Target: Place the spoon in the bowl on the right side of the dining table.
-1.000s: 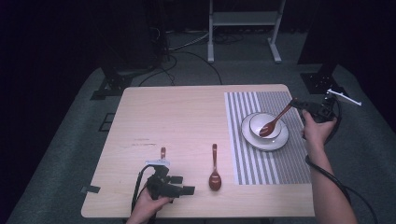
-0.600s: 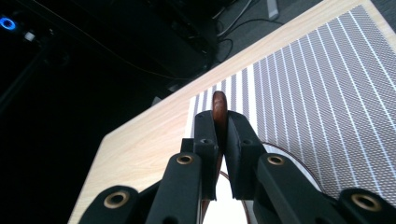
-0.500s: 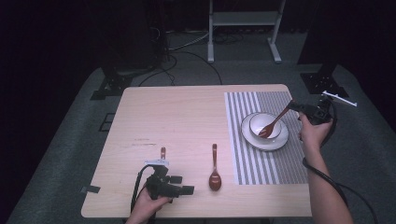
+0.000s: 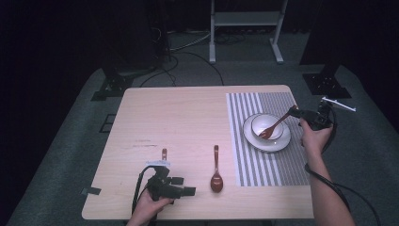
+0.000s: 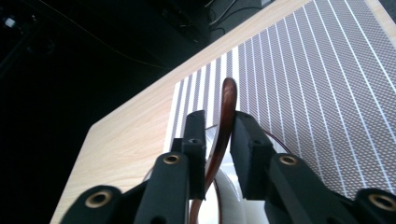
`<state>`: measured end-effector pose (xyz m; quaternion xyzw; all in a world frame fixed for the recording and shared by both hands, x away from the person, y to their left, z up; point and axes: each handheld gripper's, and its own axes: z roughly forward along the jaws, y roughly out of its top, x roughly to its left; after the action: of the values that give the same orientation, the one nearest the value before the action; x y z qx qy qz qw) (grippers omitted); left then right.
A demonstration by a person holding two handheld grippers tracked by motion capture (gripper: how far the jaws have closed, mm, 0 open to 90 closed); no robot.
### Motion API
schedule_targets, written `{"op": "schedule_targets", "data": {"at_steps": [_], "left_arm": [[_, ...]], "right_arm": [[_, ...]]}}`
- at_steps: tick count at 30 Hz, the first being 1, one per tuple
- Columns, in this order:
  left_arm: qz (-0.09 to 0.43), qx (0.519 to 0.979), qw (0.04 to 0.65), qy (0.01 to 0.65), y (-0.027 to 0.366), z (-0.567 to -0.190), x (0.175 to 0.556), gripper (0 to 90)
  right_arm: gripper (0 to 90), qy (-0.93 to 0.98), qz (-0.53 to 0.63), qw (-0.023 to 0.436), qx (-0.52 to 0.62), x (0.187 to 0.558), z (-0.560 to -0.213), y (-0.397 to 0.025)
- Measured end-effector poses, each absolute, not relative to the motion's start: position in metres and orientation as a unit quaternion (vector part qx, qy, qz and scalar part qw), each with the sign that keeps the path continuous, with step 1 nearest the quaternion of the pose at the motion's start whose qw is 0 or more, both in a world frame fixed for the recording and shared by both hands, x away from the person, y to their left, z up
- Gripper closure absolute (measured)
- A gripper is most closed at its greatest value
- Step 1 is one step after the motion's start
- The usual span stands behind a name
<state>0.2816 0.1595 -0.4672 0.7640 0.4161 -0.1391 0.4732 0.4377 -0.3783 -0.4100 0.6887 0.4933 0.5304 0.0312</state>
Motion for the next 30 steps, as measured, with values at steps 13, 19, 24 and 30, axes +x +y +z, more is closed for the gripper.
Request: {"op": "schedule_targets", "data": {"at_steps": [13, 19, 24, 30], "left_arm": [[-0.139, 0.765, 0.472, 0.416, 0.159, -0.468, 0.283, 6.2], [-0.137, 0.765, 0.473, 0.416, 0.16, -0.467, 0.281, 6.2], [-0.135, 0.764, 0.474, 0.416, 0.161, -0.466, 0.28, 6.2], [-0.134, 0.766, 0.474, 0.413, 0.161, -0.465, 0.279, 6.2]], "right_arm": [[65.4, 0.504, 0.527, 0.014, 0.684, 0.435, -0.424, -0.375], [63.8, 0.51, 0.531, 0.011, 0.677, 0.431, -0.421, -0.372], [62.7, 0.515, 0.532, 0.007, 0.672, 0.424, -0.42, -0.37], [61.9, 0.528, 0.536, 0.0, 0.658, 0.412, -0.418, -0.363]]}}
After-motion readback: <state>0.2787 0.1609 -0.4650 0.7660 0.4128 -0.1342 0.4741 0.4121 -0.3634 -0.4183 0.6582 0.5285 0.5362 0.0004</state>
